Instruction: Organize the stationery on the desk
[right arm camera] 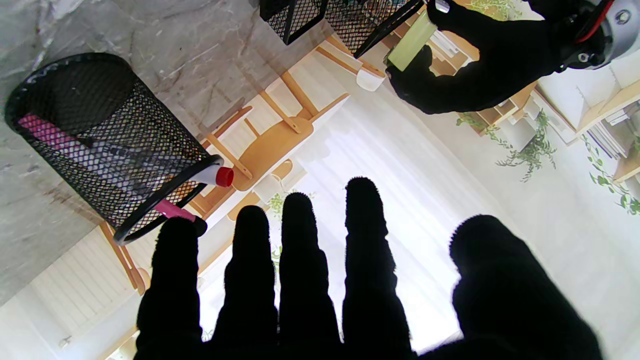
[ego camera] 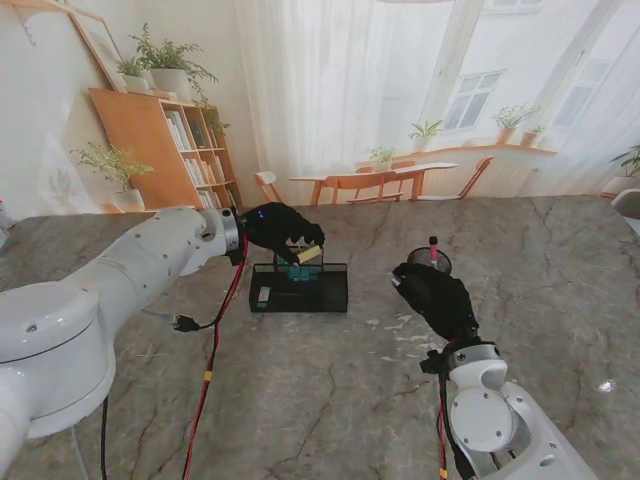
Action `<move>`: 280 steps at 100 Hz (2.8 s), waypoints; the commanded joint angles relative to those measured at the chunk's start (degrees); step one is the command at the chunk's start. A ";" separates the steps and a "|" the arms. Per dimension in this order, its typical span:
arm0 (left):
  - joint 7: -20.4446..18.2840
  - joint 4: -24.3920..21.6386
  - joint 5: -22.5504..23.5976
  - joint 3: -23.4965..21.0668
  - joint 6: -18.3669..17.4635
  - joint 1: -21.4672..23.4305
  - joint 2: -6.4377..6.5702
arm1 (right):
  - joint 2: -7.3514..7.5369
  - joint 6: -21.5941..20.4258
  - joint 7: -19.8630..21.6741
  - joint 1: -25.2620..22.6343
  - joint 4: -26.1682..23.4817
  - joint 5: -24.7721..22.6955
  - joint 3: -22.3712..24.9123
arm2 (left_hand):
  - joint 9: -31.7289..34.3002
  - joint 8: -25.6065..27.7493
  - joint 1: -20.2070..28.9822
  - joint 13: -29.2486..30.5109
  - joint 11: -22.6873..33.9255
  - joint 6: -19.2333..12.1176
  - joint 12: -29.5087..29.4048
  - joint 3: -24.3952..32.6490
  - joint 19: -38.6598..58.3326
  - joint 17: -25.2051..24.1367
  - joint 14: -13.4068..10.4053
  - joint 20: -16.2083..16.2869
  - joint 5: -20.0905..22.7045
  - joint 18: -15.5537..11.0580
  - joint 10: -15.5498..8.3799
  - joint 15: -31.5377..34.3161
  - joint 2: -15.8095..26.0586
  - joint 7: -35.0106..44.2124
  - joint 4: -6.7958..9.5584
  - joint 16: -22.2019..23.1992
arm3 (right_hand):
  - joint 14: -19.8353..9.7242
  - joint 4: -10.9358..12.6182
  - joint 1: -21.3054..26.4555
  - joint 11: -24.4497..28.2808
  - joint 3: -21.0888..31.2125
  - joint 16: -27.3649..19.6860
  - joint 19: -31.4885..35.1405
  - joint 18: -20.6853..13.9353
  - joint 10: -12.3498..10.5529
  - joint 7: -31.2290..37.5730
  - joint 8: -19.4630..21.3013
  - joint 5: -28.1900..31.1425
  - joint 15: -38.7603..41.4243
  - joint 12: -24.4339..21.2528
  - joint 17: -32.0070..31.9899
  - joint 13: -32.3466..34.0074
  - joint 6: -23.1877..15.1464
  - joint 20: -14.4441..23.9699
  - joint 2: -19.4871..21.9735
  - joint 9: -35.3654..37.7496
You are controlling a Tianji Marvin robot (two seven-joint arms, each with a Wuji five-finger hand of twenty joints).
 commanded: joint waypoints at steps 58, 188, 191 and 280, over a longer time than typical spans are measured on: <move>-6.28 -0.01 -1.97 -1.35 0.58 0.27 -0.11 | -0.18 -0.02 0.41 -0.30 -0.01 0.22 0.30 | -11.39 2.97 9.35 -7.05 3.67 -5.64 -17.64 7.15 -5.46 -9.00 -0.44 -4.21 0.66 5.88 -1.61 -13.47 12.84 -10.34 -3.33 -5.26 | -0.59 0.11 0.60 0.63 -2.56 0.68 0.01 -1.29 0.03 0.37 0.44 0.69 -0.45 0.71 -1.06 0.30 -0.18 1.34 1.88 -0.35; -24.37 -24.46 0.27 -20.11 10.25 8.19 11.96 | -0.44 -0.71 -0.55 -0.38 0.21 0.74 0.39 | -40.36 -10.22 -24.00 -43.43 -15.25 0.14 -44.65 5.39 -39.91 -38.66 13.91 -19.40 -18.93 21.00 5.83 -31.98 25.90 -42.35 -3.32 -38.39 | -0.54 0.15 0.94 0.64 -2.99 0.76 -0.04 -1.45 0.10 0.40 0.35 0.78 -0.50 0.71 -0.98 0.43 -0.22 1.44 2.18 -0.18; -24.38 -25.54 0.68 -20.89 10.59 8.85 12.36 | -0.45 -0.74 -0.59 -0.39 0.20 0.74 0.40 | -40.77 -11.00 -23.96 -44.33 -15.32 0.01 -44.79 5.35 -42.38 -38.59 13.52 -19.88 -18.90 20.09 5.10 -32.14 26.17 -42.52 -3.33 -38.72 | -0.51 0.14 0.90 0.64 -3.02 0.76 -0.04 -1.44 0.03 0.42 0.35 0.86 -0.51 0.71 -0.98 0.41 -0.11 1.44 2.18 -0.19; -34.64 -60.35 -5.45 -49.34 38.54 37.25 16.71 | -0.83 -3.24 -2.19 -0.89 0.19 1.53 0.71 | -35.87 -7.34 -26.28 -40.23 -13.76 12.85 -38.76 4.91 -32.72 -37.52 13.03 -12.97 -18.89 22.57 7.37 -30.98 25.21 -42.47 -3.54 -33.24 | -0.58 0.15 0.99 0.62 -2.79 0.74 0.00 -1.20 0.01 0.58 0.42 1.12 -0.51 0.68 -0.84 0.48 -0.06 1.46 1.75 -0.19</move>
